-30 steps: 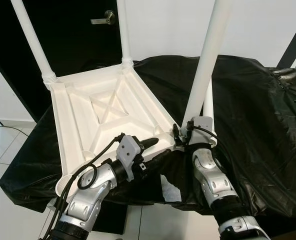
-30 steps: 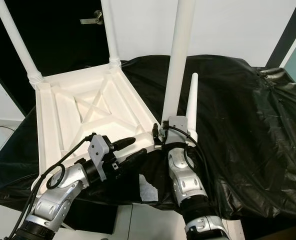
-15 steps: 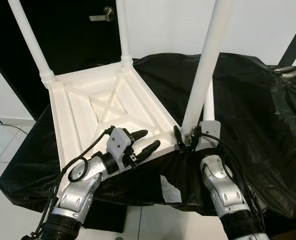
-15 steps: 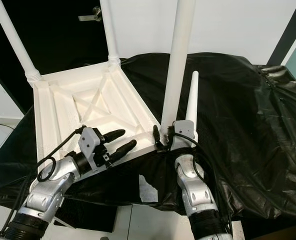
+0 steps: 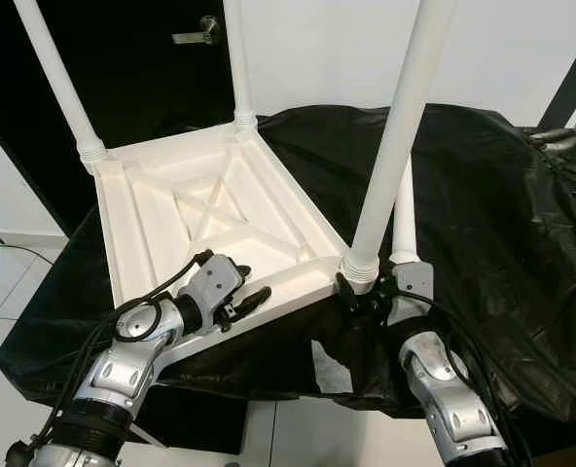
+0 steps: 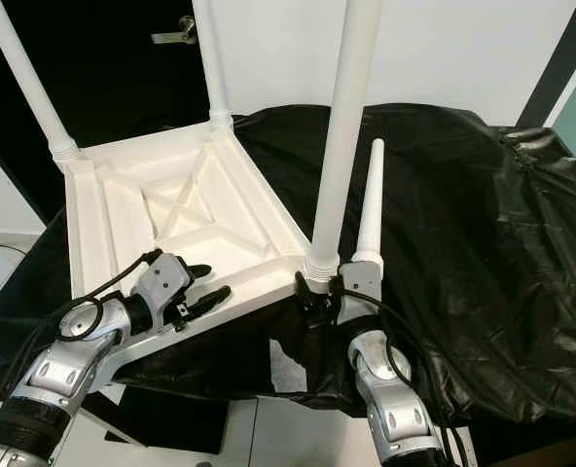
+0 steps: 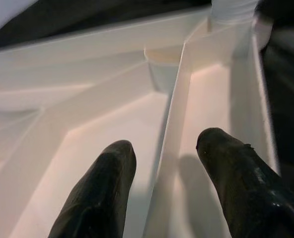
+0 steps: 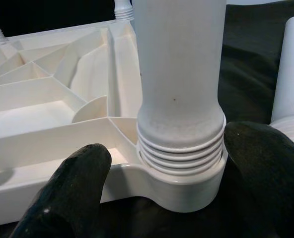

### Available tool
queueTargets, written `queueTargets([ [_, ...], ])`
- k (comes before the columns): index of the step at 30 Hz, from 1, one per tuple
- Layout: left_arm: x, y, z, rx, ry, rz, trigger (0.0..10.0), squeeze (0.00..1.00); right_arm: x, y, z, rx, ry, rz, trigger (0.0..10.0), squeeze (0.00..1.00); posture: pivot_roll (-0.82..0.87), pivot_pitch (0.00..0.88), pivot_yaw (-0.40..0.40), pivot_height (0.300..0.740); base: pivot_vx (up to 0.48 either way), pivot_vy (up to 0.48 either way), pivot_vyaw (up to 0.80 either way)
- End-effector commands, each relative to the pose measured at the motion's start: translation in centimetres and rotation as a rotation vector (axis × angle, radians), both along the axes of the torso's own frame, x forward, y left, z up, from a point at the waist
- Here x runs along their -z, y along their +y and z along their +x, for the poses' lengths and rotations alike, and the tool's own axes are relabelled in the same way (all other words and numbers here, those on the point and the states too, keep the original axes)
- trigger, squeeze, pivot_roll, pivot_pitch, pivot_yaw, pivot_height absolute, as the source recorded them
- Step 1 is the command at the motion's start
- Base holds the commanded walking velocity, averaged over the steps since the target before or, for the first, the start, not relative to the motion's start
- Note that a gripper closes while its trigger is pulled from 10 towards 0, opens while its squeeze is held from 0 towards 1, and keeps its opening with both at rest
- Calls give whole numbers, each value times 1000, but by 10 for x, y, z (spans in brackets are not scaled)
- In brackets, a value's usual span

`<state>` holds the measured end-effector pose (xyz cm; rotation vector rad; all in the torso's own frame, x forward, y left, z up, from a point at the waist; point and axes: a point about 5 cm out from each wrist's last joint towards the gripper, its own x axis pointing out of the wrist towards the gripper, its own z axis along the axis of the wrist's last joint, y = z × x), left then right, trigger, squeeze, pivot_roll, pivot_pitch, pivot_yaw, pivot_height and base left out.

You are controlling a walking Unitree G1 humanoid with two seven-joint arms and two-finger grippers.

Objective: Building children table

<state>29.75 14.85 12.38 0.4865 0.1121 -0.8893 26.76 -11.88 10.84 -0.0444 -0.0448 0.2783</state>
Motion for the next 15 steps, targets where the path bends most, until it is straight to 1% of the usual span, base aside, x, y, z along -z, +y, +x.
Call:
queueTargets([
  [1,5,13,10,-155,-3,62,10000,0,0,3,-3,-29,6,6,10000,0,-11,0,23,740,0,0,0],
  [7,8,15,16,-206,47,109,10000,0,0,5,-7,-42,11,0,10000,0,-17,0,30,740,0,0,0],
  [8,9,16,19,-228,81,141,10000,0,0,6,-8,-43,15,1,10000,0,-19,0,33,740,0,0,0],
  [9,10,16,20,-246,92,159,10000,0,0,6,-9,-43,16,2,10000,0,-20,0,35,740,0,0,0],
  [12,10,17,21,-258,97,170,10000,0,0,7,-9,-43,17,3,10000,0,-21,0,36,740,0,0,0],
  [13,10,17,22,-264,104,188,8745,0,0,7,-9,-42,18,4,10000,0,-22,0,40,740,0,0,0],
  [14,10,18,22,-267,108,200,8745,0,0,7,-10,-41,19,5,10000,0,-22,0,40,740,0,0,0],
  [15,10,18,23,-281,126,199,5725,0,0,7,-10,-41,20,5,10000,0,-23,0,42,740,0,0,0],
])
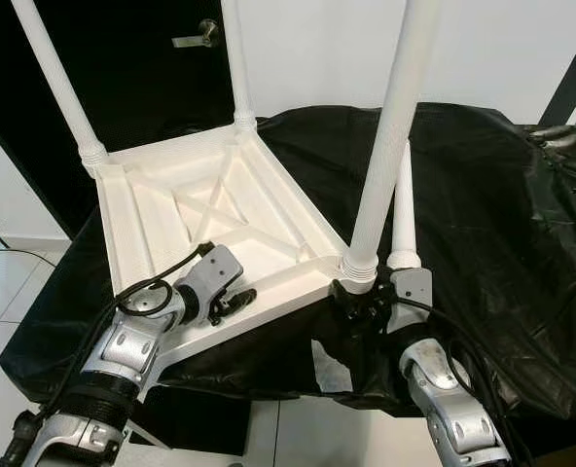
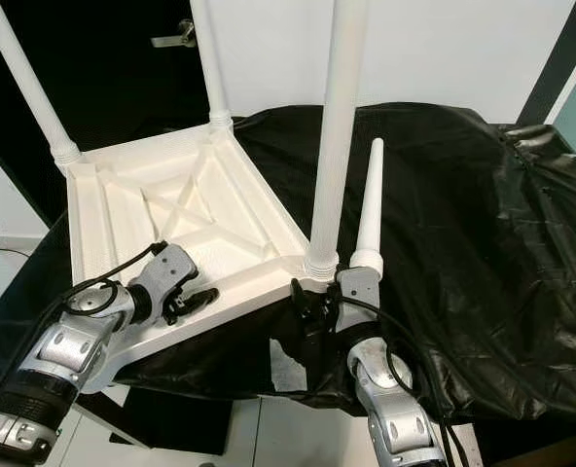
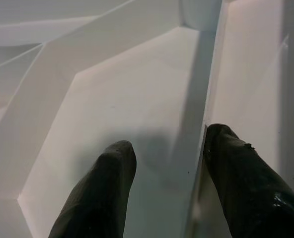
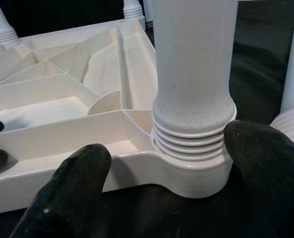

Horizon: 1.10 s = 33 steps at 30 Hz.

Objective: Building children table

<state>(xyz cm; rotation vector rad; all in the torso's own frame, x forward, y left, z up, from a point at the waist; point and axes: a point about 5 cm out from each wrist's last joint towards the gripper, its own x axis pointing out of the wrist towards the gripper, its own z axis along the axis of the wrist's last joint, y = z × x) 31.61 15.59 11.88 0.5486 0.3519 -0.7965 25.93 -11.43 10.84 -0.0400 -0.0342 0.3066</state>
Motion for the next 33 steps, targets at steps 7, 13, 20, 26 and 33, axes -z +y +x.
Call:
queueTargets([
  [7,4,11,6,-192,-18,88,0,0,0,4,-2,-8,10,9,10000,0,-24,0,47,740,0,0,0],
  [13,2,3,5,-219,-25,87,0,0,-1,4,-2,-9,12,10,10000,0,-22,0,45,740,0,0,0],
  [20,3,-10,6,-295,-43,73,0,0,-1,7,1,-15,12,13,10000,0,-17,0,44,740,0,0,0],
  [26,2,-11,10,-416,-56,63,0,0,-2,9,1,-18,11,17,10000,0,-18,0,48,740,0,0,0],
  [33,-6,-20,14,-428,-128,23,6471,0,-2,10,1,-18,17,18,10000,0,-20,0,48,740,0,0,0],
])
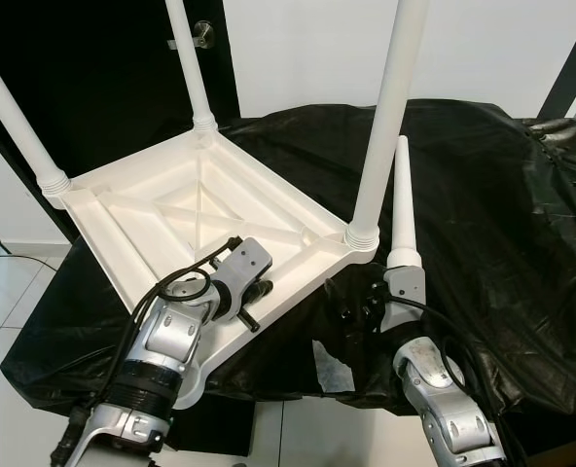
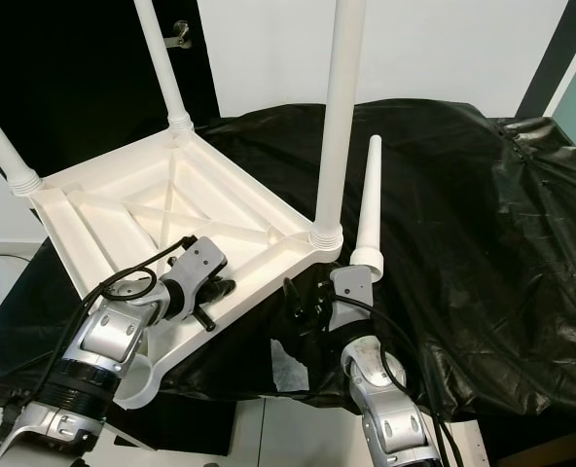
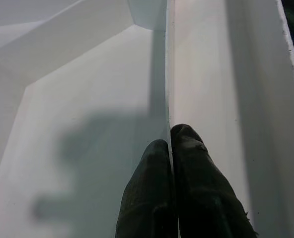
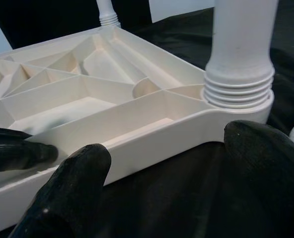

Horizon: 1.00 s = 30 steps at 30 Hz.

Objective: Building children table

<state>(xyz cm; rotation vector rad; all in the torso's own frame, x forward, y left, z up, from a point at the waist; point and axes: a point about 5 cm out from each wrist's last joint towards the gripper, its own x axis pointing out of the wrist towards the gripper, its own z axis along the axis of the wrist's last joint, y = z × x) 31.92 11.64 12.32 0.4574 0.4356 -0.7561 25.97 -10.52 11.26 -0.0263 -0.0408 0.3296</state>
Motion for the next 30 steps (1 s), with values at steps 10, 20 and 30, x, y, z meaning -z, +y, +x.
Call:
queueTargets([
  [10,-24,4,2,-144,-220,-175,10000,1000,6,2,2,-7,38,-6,10000,0,-16,0,43,740,0,0,0],
  [20,-55,15,-8,24,-478,-152,10000,0,13,-3,9,46,91,-22,10000,0,-8,0,33,740,0,0,0],
  [30,-58,77,3,-87,-481,96,10000,0,15,-8,18,89,120,-21,10000,0,7,0,25,740,0,0,0],
])
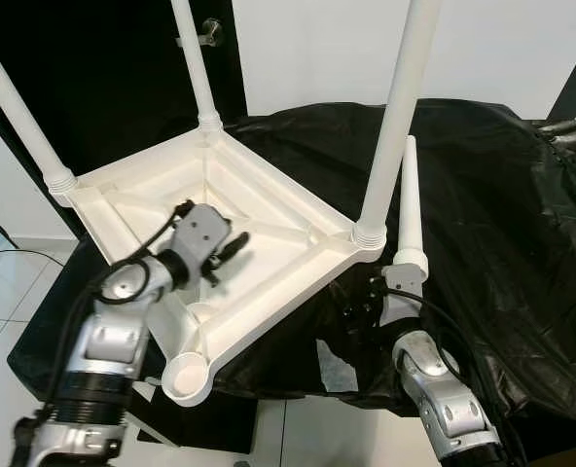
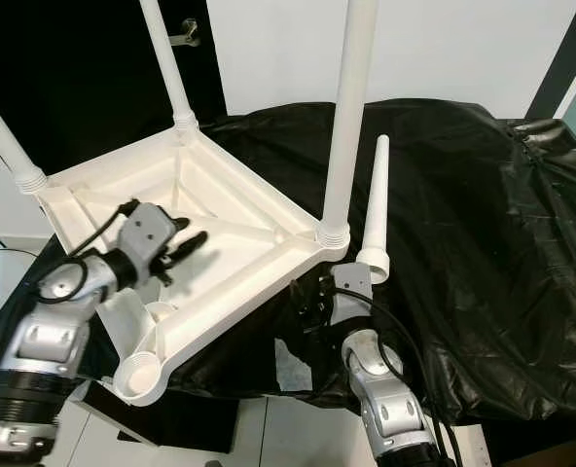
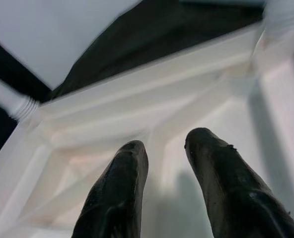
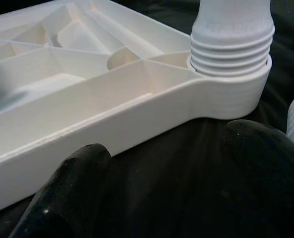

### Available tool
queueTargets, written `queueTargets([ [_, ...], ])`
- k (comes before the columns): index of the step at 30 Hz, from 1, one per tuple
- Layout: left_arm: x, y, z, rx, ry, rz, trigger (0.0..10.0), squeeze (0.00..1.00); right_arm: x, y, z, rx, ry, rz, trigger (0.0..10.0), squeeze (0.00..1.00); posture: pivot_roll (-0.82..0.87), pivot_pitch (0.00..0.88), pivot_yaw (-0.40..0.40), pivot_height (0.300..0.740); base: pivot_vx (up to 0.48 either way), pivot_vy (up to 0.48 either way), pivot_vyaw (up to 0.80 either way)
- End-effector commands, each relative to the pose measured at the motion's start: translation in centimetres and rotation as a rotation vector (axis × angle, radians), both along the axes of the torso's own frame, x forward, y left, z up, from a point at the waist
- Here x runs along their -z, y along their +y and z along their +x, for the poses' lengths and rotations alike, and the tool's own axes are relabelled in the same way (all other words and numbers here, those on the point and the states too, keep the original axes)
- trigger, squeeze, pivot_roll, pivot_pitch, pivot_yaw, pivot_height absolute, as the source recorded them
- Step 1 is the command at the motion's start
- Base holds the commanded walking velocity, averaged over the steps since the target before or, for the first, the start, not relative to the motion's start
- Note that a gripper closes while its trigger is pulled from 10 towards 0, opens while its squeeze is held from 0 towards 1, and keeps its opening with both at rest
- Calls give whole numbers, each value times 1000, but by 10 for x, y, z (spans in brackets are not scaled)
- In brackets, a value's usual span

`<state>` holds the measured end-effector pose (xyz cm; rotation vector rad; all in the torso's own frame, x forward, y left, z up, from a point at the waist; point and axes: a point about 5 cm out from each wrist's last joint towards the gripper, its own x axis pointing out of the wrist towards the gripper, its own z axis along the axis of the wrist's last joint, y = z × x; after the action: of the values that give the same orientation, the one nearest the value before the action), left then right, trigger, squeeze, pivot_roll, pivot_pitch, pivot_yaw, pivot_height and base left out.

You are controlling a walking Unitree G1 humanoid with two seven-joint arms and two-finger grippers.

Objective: Building children table

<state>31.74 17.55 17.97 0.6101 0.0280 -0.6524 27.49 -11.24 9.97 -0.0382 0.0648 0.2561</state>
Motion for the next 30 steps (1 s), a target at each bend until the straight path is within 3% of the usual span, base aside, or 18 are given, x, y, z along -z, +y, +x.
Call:
queueTargets([
  [1,-2,18,5,-122,-50,68,10000,0,2,-1,3,14,18,6,10000,0,7,0,25,740,0,0,0],
  [3,0,26,5,-142,-47,112,10000,0,2,-1,4,18,17,8,10000,0,7,0,25,740,0,0,0],
  [4,2,35,4,-150,-38,175,10000,0,3,-2,8,35,32,-4,10000,0,9,0,23,740,0,0,0],
  [5,2,35,4,-150,-38,175,10000,0,3,-2,8,35,32,-4,10000,0,9,0,23,740,0,0,0],
  [7,6,48,-2,-123,-7,293,10000,0,1,-4,14,51,36,-27,10000,0,16,0,18,740,0,0,0],
  [9,6,48,-2,-123,-7,293,10000,0,1,-4,14,51,36,-27,10000,0,16,0,18,740,0,0,0],
  [10,8,53,-6,-103,22,341,10000,0,1,-6,18,63,49,-28,10000,0,18,0,16,740,0,0,0],
  [12,8,53,-6,-103,22,341,10000,0,1,-6,18,63,49,-28,10000,0,18,0,16,740,0,0,0],
  [14,15,58,-21,-7,89,444,10000,0,3,-9,23,76,90,-28,10000,0,24,0,12,740,0,0,0],
  [18,24,62,-31,54,160,528,10000,0,6,-10,29,78,130,-29,10000,0,27,0,14,740,0,0,0],
  [25,32,65,-35,71,205,588,10000,0,5,-8,33,73,135,-31,10000,0,26,0,16,740,0,0,0],
  [28,43,65,-43,137,261,671,10000,0,5,-6,39,55,136,-52,10000,0,27,0,16,740,0,0,0],
  [30,45,64,-45,147,281,673,10000,0,5,-6,41,53,137,-58,10000,0,27,0,16,740,0,0,0],
])
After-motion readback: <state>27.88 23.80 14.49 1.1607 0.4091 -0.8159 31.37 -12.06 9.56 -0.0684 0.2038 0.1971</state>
